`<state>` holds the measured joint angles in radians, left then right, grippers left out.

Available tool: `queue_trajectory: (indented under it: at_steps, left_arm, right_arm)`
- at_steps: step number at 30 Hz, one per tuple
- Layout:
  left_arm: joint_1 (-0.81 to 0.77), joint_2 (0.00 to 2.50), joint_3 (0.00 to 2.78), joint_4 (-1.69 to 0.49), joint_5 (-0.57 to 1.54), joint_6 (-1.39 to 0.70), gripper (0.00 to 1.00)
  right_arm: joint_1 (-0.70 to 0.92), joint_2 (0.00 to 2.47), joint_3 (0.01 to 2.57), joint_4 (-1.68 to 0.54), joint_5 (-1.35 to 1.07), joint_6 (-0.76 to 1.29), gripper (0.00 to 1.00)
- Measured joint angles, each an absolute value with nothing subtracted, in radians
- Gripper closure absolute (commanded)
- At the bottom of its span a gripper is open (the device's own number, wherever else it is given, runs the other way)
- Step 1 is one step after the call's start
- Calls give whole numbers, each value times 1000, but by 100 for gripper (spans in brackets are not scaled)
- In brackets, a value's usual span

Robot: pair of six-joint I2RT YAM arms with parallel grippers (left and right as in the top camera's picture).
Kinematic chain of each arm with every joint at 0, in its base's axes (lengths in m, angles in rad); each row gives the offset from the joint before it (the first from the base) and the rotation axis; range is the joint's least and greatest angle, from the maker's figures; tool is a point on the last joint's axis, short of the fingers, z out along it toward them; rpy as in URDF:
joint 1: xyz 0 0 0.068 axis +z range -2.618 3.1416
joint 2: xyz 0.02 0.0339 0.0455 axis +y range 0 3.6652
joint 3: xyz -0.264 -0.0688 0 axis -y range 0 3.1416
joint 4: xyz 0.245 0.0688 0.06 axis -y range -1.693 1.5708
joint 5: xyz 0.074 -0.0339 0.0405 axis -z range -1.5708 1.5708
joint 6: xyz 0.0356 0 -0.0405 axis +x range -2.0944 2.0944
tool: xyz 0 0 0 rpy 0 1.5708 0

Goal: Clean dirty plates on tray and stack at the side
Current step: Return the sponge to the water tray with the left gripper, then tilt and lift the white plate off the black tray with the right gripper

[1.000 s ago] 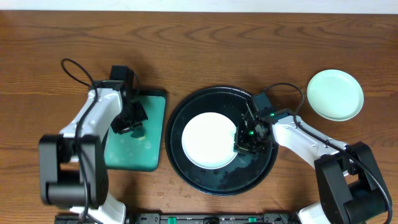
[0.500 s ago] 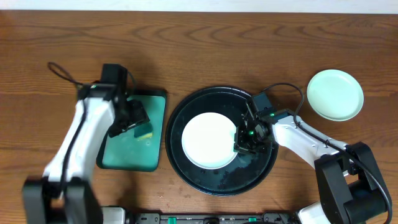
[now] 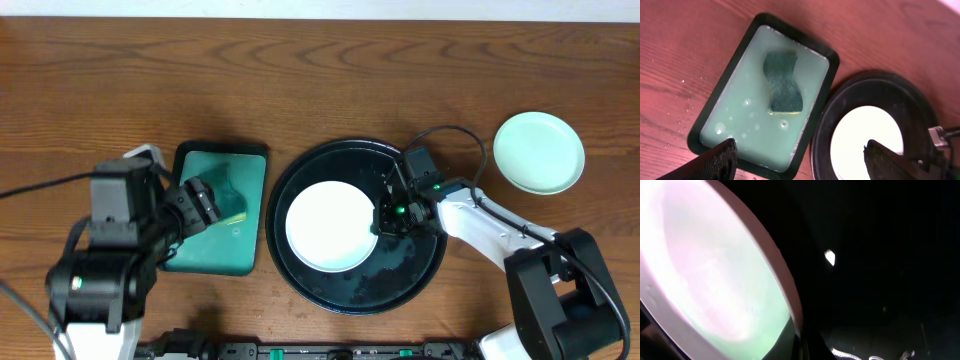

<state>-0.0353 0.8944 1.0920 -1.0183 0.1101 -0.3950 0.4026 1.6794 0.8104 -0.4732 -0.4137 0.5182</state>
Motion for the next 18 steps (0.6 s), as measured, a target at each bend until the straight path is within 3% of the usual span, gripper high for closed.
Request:
queue_trajectory:
  at_steps: [7,13,18]
  left_arm:
    - [-35,900,1092,-1027,128,-396,18]
    - [-35,956,1092,-1030,140,-396,19]
    - [-35,1010,1092,-1031,150,-396,19]
  right_arm:
    - [368,1518,808,-519,-392,519,98]
    - [307,1347,807,-707,-400,519,98]
    - [267,1267,807,-884,-551,518,98]
